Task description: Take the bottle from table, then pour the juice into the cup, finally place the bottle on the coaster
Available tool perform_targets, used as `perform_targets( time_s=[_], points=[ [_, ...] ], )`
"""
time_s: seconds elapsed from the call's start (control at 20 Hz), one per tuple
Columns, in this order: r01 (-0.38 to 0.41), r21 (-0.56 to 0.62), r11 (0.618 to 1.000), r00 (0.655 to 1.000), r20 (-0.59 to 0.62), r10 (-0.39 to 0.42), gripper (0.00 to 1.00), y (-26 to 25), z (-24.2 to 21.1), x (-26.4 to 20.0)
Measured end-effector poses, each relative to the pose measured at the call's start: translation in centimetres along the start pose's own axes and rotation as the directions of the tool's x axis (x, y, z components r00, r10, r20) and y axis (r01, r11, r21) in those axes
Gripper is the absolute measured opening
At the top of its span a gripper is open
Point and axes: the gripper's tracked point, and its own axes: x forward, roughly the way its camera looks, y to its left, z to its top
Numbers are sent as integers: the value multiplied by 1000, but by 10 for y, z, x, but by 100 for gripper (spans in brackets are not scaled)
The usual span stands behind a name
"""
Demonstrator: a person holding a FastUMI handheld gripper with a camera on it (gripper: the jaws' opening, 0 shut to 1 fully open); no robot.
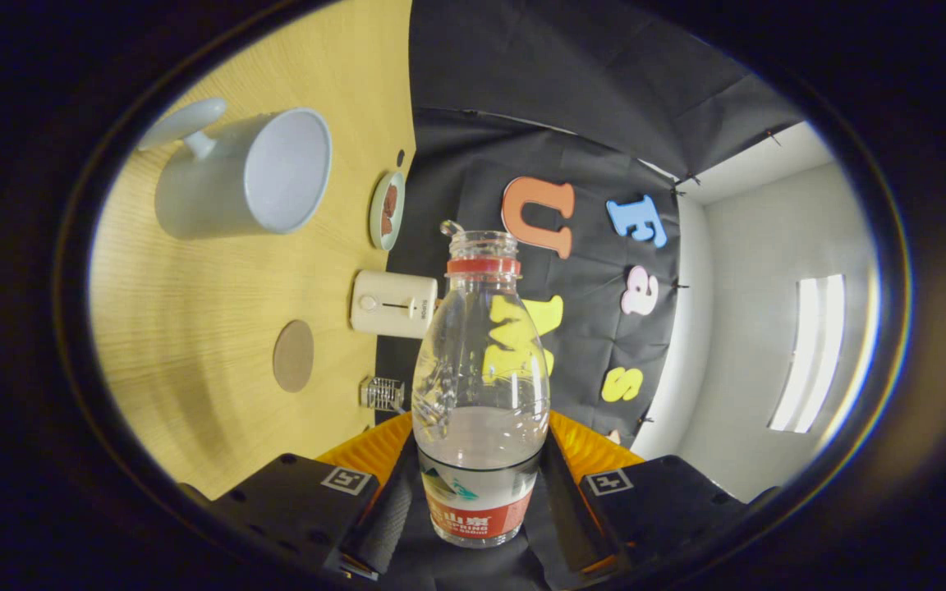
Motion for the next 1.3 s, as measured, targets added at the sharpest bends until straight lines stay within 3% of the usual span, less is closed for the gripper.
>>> perform_targets(
  time_s=[1.3],
  points=[
    [55, -78, 995, 998, -30, -57, 80, -14, 1, -7]
  ],
)
